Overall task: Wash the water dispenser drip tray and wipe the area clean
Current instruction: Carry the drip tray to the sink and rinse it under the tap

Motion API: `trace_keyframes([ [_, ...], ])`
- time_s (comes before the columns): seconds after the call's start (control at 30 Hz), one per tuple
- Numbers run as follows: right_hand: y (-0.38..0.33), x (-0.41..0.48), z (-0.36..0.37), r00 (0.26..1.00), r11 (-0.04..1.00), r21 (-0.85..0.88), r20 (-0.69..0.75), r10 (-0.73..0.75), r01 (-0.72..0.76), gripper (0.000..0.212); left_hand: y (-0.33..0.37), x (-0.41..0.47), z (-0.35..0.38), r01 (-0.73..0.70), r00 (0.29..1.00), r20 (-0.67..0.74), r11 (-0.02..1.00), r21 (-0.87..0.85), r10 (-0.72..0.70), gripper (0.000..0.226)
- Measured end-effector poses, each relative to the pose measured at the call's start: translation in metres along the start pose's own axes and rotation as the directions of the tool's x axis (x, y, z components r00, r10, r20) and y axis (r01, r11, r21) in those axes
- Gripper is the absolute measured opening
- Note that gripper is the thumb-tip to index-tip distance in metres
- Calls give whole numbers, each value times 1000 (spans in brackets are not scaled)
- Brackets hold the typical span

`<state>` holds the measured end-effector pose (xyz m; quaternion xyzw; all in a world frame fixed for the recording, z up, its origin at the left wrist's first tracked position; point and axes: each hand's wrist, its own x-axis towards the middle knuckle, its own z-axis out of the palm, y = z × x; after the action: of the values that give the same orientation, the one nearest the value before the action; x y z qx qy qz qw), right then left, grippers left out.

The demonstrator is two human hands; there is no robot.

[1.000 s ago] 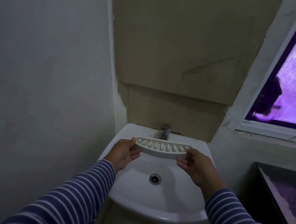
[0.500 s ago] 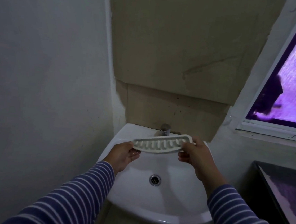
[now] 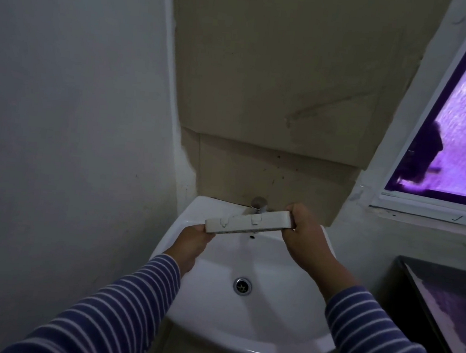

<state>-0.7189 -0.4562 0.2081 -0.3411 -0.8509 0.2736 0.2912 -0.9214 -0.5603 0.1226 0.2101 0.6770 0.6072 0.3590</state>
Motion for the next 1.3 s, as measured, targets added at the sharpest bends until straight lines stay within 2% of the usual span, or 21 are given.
trace_keyframes([
  [0.17,2,-6,3,999,1000,20,-34,-5,6,17,2,-2,1,32,999,-14,997,66,-31,41],
  [0.43,7,-7,4,1000,1000,0,5,-7,7,14,0,-4,0,11,1000,12,1000,22,-11,36],
  [0.57,11,-7,5,997,998,22,-49,51,-50,18,1,-5,2,-18,999,37,998,-56,20,35],
  [0.63,14,-8,7,990,988,114,-79,117,-108,22,2,-4,4,-13,999,31,996,-90,16,38],
  [0.73,17,-7,8,957,909,356,-106,271,-218,25,4,0,6,13,1000,4,992,-123,-13,38],
  [0.8,19,-8,8,934,824,496,-66,350,-274,30,5,2,5,34,999,-11,986,-163,-37,31],
  [0.93,25,-10,9,909,695,644,3,416,-320,51,8,4,2,79,996,-13,955,-285,-87,15],
  [1.0,30,-11,12,879,632,679,41,475,-373,58,7,3,1,120,992,-1,936,-330,-128,16],
  [1.13,44,-13,18,790,511,676,177,587,-531,41,1,-4,-1,187,982,25,926,-327,-189,15],
  [1.3,53,-14,22,754,517,606,226,617,-604,22,-4,-3,-8,231,972,8,949,-213,-235,28],
])
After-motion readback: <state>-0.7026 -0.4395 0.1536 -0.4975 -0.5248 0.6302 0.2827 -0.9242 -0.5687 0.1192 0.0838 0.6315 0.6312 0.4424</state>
